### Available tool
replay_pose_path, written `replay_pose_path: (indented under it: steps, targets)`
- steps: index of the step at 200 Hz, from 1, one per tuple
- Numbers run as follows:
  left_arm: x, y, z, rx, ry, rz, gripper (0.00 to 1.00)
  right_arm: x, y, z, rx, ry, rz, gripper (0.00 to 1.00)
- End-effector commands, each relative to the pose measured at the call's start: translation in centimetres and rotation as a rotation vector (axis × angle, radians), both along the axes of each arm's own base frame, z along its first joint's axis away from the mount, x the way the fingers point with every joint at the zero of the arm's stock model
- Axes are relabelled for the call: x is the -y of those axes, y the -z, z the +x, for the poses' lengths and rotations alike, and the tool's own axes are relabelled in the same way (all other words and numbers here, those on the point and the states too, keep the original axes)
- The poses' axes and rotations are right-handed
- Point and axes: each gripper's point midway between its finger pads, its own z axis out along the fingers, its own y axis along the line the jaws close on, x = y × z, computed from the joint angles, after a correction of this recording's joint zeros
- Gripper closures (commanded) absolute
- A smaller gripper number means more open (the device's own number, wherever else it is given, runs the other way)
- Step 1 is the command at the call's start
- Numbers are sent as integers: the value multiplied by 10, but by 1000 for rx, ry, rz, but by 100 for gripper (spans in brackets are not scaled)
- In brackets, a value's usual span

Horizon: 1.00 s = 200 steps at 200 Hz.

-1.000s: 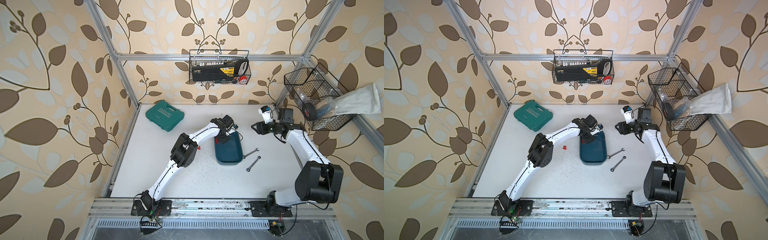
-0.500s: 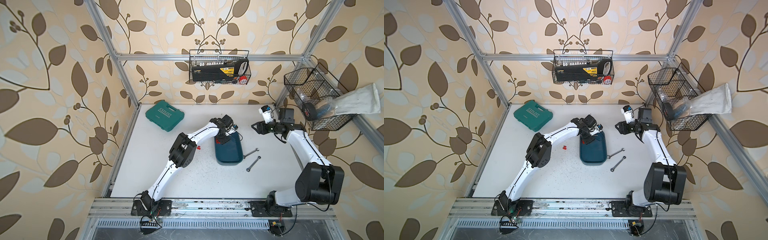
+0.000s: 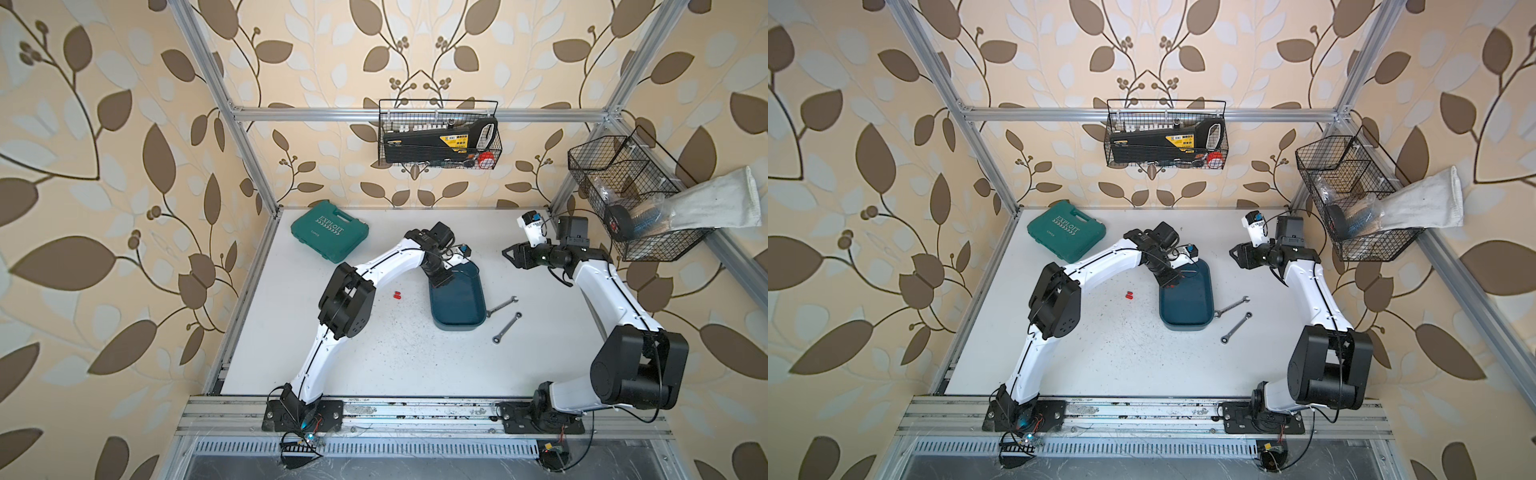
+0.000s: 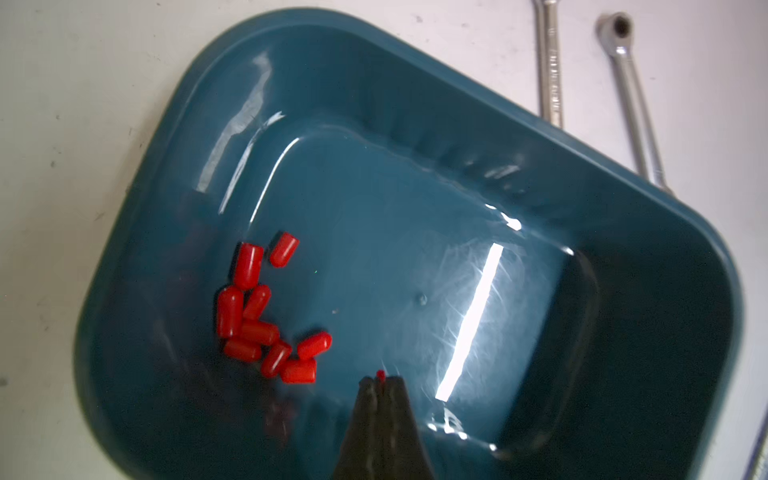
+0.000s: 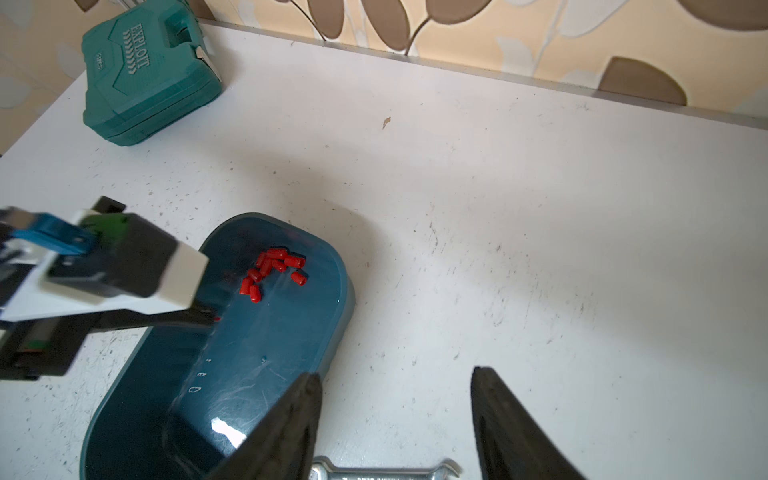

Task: Take the screw protection sleeves out of the storage box
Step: Pick up the screw protection sleeve from the storage box, then place the screw protection sleeve at the center of the board.

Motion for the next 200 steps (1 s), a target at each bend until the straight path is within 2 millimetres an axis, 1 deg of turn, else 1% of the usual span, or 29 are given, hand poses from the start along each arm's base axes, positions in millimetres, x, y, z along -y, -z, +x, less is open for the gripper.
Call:
replay_pose_path:
  steps: [1, 18, 30, 39, 57, 76, 82, 92, 114, 133, 156, 170, 183, 200]
  targets:
    - [-29, -59, -15, 27, 55, -97, 100, -19, -17, -13, -3, -78, 72, 38]
    - [-62, -59, -20, 11, 24, -82, 100, -35, -19, -23, -29, -135, 66, 36]
    - [-86, -55, -23, 4, 0, -65, 100, -50, -15, -33, -50, -186, 28, 35]
    - [-104, -52, -20, 11, -31, -52, 100, -63, -10, -41, -64, -227, 1, 34]
    - [-135, -33, -11, 8, -104, -19, 100, -89, 2, -55, -94, -300, -23, 33]
    - [-152, -11, -4, 7, -148, 20, 100, -114, 22, -67, -118, -388, -32, 33]
    - [-155, -4, -3, 8, -152, 37, 100, -121, 26, -72, -124, -423, -33, 32]
    - [-158, 9, -2, 3, -152, 66, 100, -126, 34, -76, -142, -456, -45, 32]
    - [-162, 34, 3, -18, -168, 108, 100, -128, 44, -76, -174, -458, -41, 32]
    - [-162, 50, 6, -36, -177, 126, 100, -126, 52, -77, -186, -458, -53, 32]
    - [-158, 59, 6, -75, -189, 123, 95, -126, 55, -77, -190, -459, -56, 32]
    - [-157, 62, 7, -83, -192, 124, 90, -126, 57, -77, -195, -461, -58, 32]
    - [-158, 63, 7, -87, -197, 126, 87, -125, 59, -76, -197, -458, -63, 32]
    - [-156, 59, 6, -87, -198, 116, 81, -125, 61, -76, -202, -460, -67, 32]
